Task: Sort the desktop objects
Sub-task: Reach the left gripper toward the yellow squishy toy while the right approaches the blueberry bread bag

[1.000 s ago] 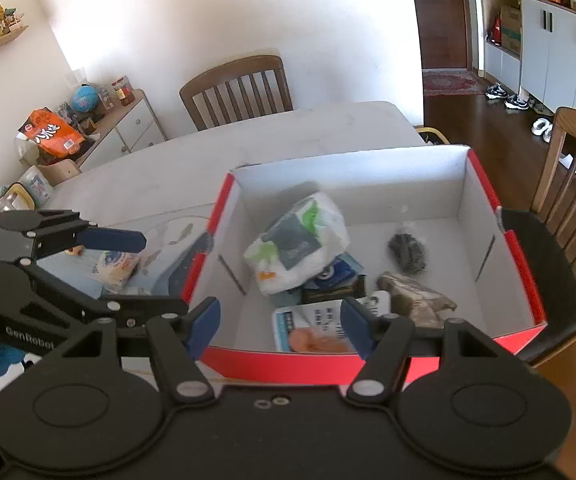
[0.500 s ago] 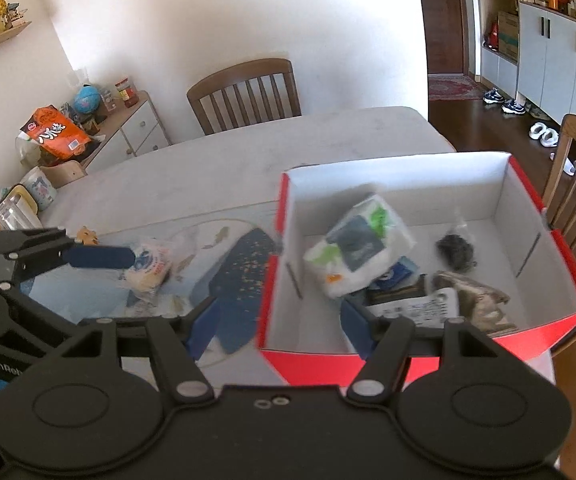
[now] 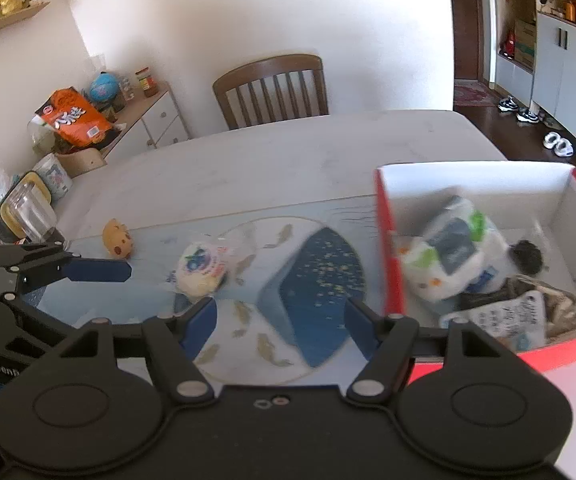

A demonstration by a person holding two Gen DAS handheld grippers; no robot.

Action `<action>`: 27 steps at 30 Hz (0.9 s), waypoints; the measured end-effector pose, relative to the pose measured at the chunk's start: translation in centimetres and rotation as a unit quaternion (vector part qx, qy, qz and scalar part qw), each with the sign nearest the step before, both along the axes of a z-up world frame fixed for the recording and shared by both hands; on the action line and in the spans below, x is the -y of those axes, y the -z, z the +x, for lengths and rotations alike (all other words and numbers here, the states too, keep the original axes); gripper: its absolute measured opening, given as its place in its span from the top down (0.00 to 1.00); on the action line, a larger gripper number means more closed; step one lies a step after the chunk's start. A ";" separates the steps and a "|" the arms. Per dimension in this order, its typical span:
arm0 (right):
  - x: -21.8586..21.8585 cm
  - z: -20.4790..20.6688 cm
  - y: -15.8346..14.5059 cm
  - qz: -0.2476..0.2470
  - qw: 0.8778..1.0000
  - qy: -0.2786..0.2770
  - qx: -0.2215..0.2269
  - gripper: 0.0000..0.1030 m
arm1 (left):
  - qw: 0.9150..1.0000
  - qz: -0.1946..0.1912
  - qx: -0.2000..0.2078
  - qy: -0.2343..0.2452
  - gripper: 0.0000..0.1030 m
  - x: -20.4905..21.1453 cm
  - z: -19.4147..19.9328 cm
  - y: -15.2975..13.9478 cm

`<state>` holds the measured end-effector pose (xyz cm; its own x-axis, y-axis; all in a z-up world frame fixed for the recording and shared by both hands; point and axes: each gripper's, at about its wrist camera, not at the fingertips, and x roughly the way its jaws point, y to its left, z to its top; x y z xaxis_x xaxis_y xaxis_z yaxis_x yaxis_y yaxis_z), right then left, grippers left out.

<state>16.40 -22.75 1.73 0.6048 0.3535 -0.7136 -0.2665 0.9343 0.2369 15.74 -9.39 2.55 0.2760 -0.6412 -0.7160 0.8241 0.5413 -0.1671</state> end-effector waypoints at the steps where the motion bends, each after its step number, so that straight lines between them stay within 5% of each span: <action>1: -0.6 0.1 0.1 -0.001 1.000 -0.001 0.000 0.31 | 1.000 -0.001 0.000 -0.003 0.14 -0.6 0.4 0.1; 8: -4.3 1.1 0.8 -0.002 1.000 -0.005 0.001 0.28 | 1.000 -0.002 0.003 -0.030 0.05 -4.0 3.0 1.2; 27: -11.4 3.7 2.9 -0.004 1.000 -0.015 -0.006 0.10 | 0.995 -0.004 0.012 -0.103 0.00 -10.7 9.3 4.1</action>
<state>20.13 -11.37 -1.13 0.5859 0.3645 -0.7238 -0.2911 0.9282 0.2318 25.00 1.27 -1.56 0.4189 -0.5753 -0.7025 0.7003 0.6972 -0.1533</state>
